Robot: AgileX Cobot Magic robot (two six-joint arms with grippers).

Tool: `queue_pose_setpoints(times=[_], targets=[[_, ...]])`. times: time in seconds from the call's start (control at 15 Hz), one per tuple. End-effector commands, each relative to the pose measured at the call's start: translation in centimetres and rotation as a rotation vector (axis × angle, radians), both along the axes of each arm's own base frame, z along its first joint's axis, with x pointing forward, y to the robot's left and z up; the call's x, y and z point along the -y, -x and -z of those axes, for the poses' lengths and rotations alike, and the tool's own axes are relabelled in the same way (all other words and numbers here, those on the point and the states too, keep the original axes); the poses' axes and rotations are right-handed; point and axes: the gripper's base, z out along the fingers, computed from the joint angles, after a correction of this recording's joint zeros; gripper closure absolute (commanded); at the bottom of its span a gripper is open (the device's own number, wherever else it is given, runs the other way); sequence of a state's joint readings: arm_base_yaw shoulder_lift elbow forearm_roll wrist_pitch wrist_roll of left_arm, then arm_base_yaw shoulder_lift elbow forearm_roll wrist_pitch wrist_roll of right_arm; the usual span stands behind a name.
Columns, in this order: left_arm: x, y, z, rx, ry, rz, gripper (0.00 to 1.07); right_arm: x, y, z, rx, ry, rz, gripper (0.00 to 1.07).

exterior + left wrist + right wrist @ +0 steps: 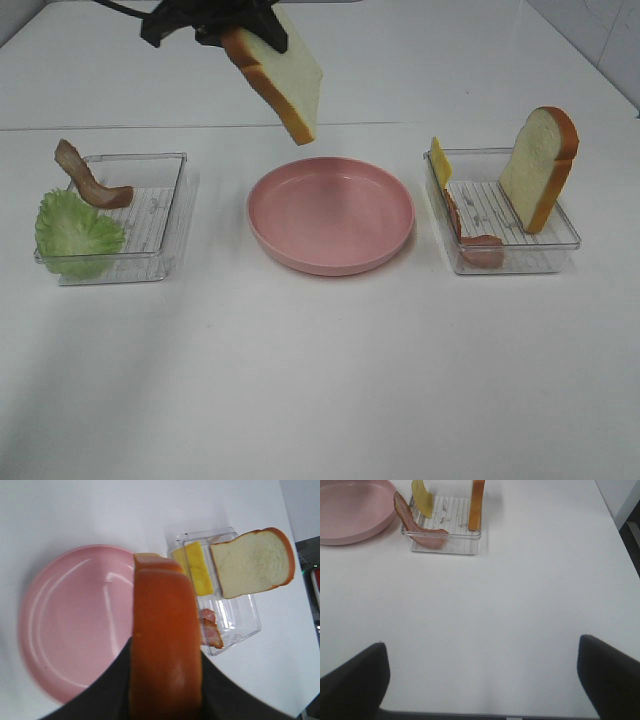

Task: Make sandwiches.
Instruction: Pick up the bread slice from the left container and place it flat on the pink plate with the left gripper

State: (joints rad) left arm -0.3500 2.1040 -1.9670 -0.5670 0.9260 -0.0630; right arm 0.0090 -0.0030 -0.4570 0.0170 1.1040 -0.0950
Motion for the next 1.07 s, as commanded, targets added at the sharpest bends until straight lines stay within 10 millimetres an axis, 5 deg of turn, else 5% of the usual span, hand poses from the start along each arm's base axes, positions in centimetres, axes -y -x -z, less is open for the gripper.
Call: queue_pose_setpoints(times=[0.07,0.53,1.07], targets=[[2.1,-0.5,2.1,-0.021,0.087,0.04,1.07,0.0,0.3,0.1,0.03,0.005,0.0,0.09],[3.7,-2.6,12.1,-0.222,0.152,0.001,1.07,0.0,0.3,0.1,0.03,0.005,0.0,0.09],[4.3,-3.6,16.4,-0.273,0.235,-0.07,1.07,0.0,0.3,0.1,0.03,0.005,0.0,0.09]])
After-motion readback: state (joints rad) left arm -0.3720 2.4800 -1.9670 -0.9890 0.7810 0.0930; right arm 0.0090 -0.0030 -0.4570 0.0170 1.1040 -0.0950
